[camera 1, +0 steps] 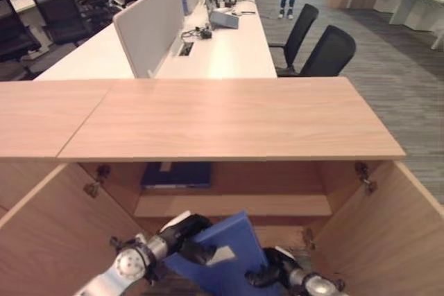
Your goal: Put the empty folder in the office cabinet
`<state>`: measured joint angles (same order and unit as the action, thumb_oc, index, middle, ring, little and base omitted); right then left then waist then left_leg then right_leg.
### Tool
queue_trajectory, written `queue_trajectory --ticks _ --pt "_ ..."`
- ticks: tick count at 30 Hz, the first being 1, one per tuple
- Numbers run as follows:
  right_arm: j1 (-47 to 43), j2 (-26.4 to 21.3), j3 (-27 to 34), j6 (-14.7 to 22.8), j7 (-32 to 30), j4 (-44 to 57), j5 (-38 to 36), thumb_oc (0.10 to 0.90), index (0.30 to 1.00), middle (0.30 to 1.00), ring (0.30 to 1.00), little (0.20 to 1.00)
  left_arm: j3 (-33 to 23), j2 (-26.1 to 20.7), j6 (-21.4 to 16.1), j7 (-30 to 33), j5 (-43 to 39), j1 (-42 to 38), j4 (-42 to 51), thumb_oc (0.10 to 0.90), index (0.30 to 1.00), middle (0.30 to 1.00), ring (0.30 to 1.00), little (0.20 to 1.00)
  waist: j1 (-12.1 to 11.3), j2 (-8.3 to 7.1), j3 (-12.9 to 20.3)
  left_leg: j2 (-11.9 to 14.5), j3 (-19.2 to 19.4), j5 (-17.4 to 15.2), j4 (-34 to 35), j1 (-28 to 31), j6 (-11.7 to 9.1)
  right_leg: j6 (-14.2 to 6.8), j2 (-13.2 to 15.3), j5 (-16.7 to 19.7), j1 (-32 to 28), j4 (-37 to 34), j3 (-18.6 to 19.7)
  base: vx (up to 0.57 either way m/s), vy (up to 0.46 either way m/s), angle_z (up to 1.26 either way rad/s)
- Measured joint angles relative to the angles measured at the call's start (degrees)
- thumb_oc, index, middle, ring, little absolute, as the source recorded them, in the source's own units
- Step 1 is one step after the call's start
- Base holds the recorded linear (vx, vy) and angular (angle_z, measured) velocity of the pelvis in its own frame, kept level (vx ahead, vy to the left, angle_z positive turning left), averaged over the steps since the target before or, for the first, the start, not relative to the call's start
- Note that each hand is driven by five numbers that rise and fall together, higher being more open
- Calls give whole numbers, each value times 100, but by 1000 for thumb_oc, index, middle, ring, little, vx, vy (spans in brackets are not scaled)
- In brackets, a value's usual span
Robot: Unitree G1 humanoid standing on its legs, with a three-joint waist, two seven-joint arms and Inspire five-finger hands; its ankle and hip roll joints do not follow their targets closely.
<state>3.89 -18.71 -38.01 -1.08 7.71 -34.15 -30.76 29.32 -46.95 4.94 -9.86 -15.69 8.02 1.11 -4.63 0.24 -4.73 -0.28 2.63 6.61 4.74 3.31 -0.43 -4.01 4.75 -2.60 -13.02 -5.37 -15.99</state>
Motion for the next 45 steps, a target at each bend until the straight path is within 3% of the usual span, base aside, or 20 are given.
queue_trajectory --ticks 5,7,8,11,12,15,16,18,21,22,23,24,27,29,30,35,36,39,41,45 --pt "36 -152 97 -19 38 -10 -311 400 300 300 300 300 -292 262 -122 -89 -1002 39 -45 800 900 900 900 900 -9 22 6 6 -5 -15 7 -2 -22 7 -8 10 -7 0 -1 0 0 1" --pt "131 -148 329 -13 159 -56 -560 400 300 300 300 300 -914 984 -519 -54 -1605 241 -109 800 900 900 900 900 -12 25 11 1 -15 -29 21 -6 -42 9 -8 13 -11 1 -2 1 -1 3" --pt "262 -91 564 -12 294 -64 -671 400 300 300 300 300 -1403 1679 -766 60 -2129 353 -272 800 900 900 900 900 -15 37 27 -1 -36 -29 22 -9 -41 7 -9 11 -15 1 -11 0 0 0" --pt "531 255 1184 -58 175 -101 -1255 400 300 300 300 300 -2011 2497 -926 259 -2248 529 -659 800 900 900 900 900 16 84 51 3 -37 -29 21 -12 -34 6 -17 6 -8 2 -27 -1 -2 -1" --pt "605 522 1546 -58 111 -218 -1511 400 300 300 300 300 -2241 2931 -878 596 -2234 651 -1161 800 900 900 900 900 86 144 92 1 -36 -9 18 -10 8 9 -14 -2 -7 1 -28 0 0 0" --pt "586 650 1725 -66 -21 -226 -1556 400 300 300 300 300 -2336 3182 -734 980 -2216 844 -1839 800 900 900 900 900 125 166 104 3 -37 4 0 -14 21 11 -17 -10 -3 2 -36 0 0 0" --pt "574 742 1919 -65 -112 -234 -1558 400 300 300 300 300 -2606 3569 -606 1395 -2238 965 -2470 800 900 900 900 900 134 152 102 5 -41 4 -2 -14 22 23 -16 -14 -4 1 -38 0 0 0" --pt "506 790 1970 -69 -267 -274 -1574 400 300 300 300 300 -2624 3649 -455 1610 -2309 1143 -2761 800 900 900 900 900 116 114 99 7 -56 4 -2 -25 22 37 -21 -14 -3 1 -42 10 -8 5" --pt "303 981 2321 -64 -486 -598 -1890 400 300 300 300 300 -3480 4253 -613 1793 -3395 923 -4244 800 900 900 900 900 92 123 109 4 -53 1 -2 -17 19 0 -17 -40 -10 1 -38 0 0 0" --pt "240 1014 2387 -59 -570 -687 -2036 400 300 300 300 300 -3578 4283 -567 1928 -3609 848 -4626 800 900 900 900 900 95 120 111 6 -60 -2 2 -22 14 1 -24 -39 -10 1 -39 0 0 0" --pt "182 1074 2461 -37 -699 -696 -2444 400 300 300 300 300 -3781 4277 -484 1928 -3908 625 -5897 800 900 900 900 900 115 112 111 9 -83 -39 8 -22 -29 2 -30 -39 -11 1 -40 0 0 0" --pt "159 1117 2467 -31 -700 -696 -2508 400 300 300 300 300 -3865 4275 -477 1908 -3978 581 -6354 800 900 900 900 900 129 107 113 10 -83 -41 15 -22 -31 3 -31 -39 -9 1 -36 32 11 1" --pt "-38 1199 2407 76 -711 -716 -3139 400 300 300 300 300 -4022 3892 -245 1784 -3062 4 -8721 800 900 900 900 900 147 82 172 25 -77 -61 20 -19 -60 20 -42 -40 -7 0 -34 27 13 -3" --pt "-490 1210 2378 251 -696 -709 -3737 400 300 300 300 300 -3225 3840 -266 1558 -1649 544 -8602 800 900 900 900 900 82 115 220 13 -22 -83 22 -17 -45 18 -20 -40 3 1 -22 48 30 -9" --pt "-748 1310 2479 322 -690 -708 -3943 400 300 300 300 300 -3168 3869 -255 1475 -1281 694 -8499 800 900 900 900 900 -12 116 238 9 -15 -93 23 -27 -43 15 -16 -39 18 1 -16 57 19 -1" --pt "-1718 1820 3499 1011 -845 -868 -5025 400 300 300 300 300 -2598 3790 -306 1444 -121 571 -7760 800 900 900 900 900 -371 106 251 -42 -218 -22 -2 -248 -6 24 -22 -54 130 31 -193 47 0 26" --pt "-2047 1835 3713 1275 -859 -1217 -5157 400 300 300 300 300 -2407 3739 -367 1442 82 426 -7671 800 900 900 900 900 -406 115 241 -80 -310 38 -3 -351 23 26 -3 -53 184 40 -311 33 6 31" --pt "-2287 1790 4005 1575 -877 -1388 -5335 400 300 300 300 300 -2230 3610 -464 1455 267 264 -7580 800 900 900 900 900 -509 171 180 -94 -357 54 -5 -572 24 21 5 -54 389 28 -347 23 6 11" --pt "-2324 1670 4150 1681 -893 -1391 -5455 400 300 300 300 300 -2227 3606 -533 1459 311 192 -7595 800 900 900 900 900 -502 267 8 -109 -445 74 -5 -718 16 13 6 -59 503 13 -467 30 10 17" --pt "-3110 1280 4374 1954 -932 -1390 -5571 400 300 300 300 300 -1970 3610 -536 1456 541 -100 -7596 800 900 900 900 900 -498 444 -734 -5 -444 247 -10 -1452 -7 85 -80 58 1280 63 -453 -61 69 -7"
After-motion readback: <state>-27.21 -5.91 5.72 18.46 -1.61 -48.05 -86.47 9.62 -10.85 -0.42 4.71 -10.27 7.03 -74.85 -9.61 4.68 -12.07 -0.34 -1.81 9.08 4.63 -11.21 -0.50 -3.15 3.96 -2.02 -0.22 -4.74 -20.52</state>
